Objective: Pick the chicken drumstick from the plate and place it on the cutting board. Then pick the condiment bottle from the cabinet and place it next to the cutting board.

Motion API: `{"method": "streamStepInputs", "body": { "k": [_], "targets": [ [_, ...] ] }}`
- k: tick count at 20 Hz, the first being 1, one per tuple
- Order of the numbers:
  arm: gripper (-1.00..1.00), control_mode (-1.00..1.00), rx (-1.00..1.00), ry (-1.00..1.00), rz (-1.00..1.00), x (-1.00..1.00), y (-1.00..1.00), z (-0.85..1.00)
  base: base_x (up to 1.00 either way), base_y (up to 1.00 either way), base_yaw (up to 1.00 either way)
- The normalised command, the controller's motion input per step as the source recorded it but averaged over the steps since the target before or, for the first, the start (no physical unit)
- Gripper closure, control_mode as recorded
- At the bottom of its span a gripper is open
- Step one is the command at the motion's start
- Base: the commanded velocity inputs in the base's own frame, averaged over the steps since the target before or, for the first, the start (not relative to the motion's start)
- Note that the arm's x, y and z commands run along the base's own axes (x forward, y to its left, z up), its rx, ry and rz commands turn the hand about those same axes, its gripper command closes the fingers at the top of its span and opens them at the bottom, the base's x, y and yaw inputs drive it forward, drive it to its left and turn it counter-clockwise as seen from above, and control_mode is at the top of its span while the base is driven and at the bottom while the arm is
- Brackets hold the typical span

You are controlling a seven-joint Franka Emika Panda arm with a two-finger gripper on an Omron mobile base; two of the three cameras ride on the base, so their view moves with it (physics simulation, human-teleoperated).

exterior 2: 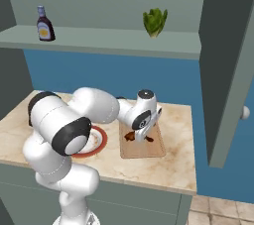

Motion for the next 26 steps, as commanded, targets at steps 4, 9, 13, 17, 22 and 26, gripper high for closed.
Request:
{"method": "streamStepInputs", "body": {
  "k": [4, 9, 13, 17, 22, 26],
  "targets": [
    [-1.00, -1.00, 0.00, -0.01, 0.00, -0.13, 0.14, 0.07, 0.00, 0.00, 0.00],
    [-1.00, -1.00, 0.00, 0.00, 0.02, -0.07, 0.26, 0.13, 0.00, 0.00, 0.00],
    [-1.00, -1.00, 0.03, 0.00, 0.02, -0.02, 0.25, 0.21, 0.00, 0.00, 0.00],
    [-1.00, -1.00, 0.05, 0.00, 0.01, -0.01, 0.22, 0.28, 0.00, 0.00, 0.00],
    [-1.00, -1.00, 0.06, 0.00, 0.02, -0.05, 0.21, 0.31, 0.00, 0.00, 0.00],
    [-1.00, -1.00, 0.06, 0.00, 0.03, -0.05, 0.25, 0.27, 0.00, 0.00, 0.00]
  ]
}}
